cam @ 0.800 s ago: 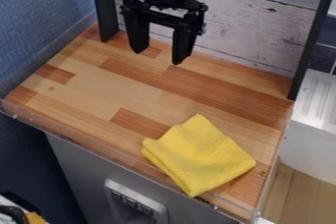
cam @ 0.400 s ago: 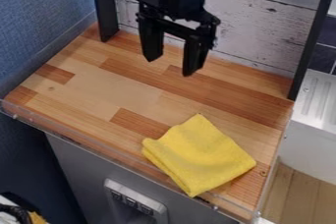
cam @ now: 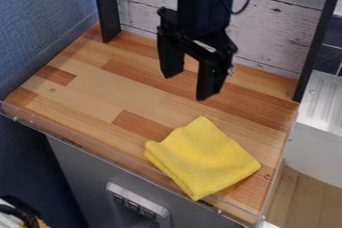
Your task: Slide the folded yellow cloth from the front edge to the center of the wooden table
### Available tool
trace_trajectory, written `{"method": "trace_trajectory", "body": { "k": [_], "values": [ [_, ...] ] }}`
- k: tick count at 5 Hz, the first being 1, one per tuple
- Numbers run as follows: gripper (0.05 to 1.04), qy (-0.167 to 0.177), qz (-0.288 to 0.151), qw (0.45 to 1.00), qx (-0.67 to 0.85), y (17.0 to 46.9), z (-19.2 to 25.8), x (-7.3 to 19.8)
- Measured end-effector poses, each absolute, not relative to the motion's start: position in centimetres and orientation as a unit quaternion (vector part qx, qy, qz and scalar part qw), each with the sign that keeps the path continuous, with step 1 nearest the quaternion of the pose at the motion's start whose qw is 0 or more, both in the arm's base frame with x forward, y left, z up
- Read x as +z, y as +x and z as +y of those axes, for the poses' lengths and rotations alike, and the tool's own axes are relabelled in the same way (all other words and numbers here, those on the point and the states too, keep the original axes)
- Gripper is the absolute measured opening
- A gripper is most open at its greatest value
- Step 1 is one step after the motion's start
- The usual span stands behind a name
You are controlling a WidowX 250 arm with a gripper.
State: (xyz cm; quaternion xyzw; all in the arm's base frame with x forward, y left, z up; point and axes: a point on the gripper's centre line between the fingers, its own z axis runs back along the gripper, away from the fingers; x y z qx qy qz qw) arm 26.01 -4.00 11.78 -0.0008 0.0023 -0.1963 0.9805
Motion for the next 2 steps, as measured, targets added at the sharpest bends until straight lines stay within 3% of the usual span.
{"method": "trace_trajectory", "body": {
  "k": [2],
  "values": [
    [0.941, 0.001, -0.011, 0.962, -0.271, 24.9, -6.1, 11.2]
  ]
}}
